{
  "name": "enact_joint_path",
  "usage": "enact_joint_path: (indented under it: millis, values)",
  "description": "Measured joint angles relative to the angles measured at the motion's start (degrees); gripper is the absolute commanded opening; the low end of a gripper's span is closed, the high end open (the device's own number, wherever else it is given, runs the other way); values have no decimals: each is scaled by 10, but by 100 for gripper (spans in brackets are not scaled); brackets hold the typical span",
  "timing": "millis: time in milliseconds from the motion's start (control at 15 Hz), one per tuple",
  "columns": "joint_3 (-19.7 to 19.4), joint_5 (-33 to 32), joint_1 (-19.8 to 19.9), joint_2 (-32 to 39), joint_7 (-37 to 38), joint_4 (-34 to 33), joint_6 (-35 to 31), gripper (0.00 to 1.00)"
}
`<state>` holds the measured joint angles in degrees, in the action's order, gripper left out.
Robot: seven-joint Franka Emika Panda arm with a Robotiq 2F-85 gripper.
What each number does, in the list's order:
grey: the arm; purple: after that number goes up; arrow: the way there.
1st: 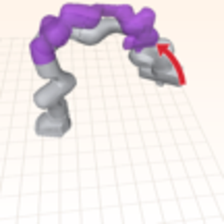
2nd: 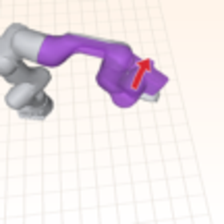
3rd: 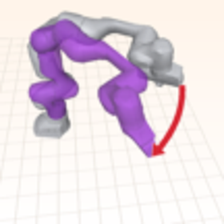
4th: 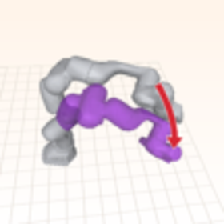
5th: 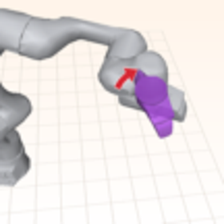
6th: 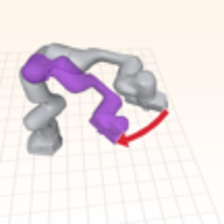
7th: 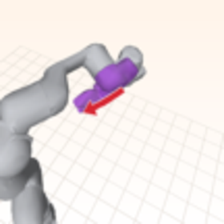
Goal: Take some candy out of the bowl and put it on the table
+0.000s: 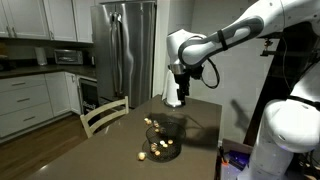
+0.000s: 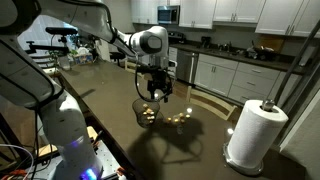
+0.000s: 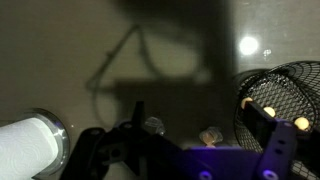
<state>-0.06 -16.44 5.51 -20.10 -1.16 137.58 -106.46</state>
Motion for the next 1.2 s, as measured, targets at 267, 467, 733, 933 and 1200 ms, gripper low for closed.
enact_joint_path:
  millis: [267, 467, 733, 933, 1200]
  values:
    - [-1, 13, -10, 4, 0, 0, -9, 100]
    - [7, 65, -40, 29, 15, 1, -64, 100]
    - [25, 142, -79, 71, 52, 6, -184, 100]
    - [34, 180, -87, 86, 102, 17, -267, 100]
    - [37, 186, -86, 89, 178, 39, -359, 100]
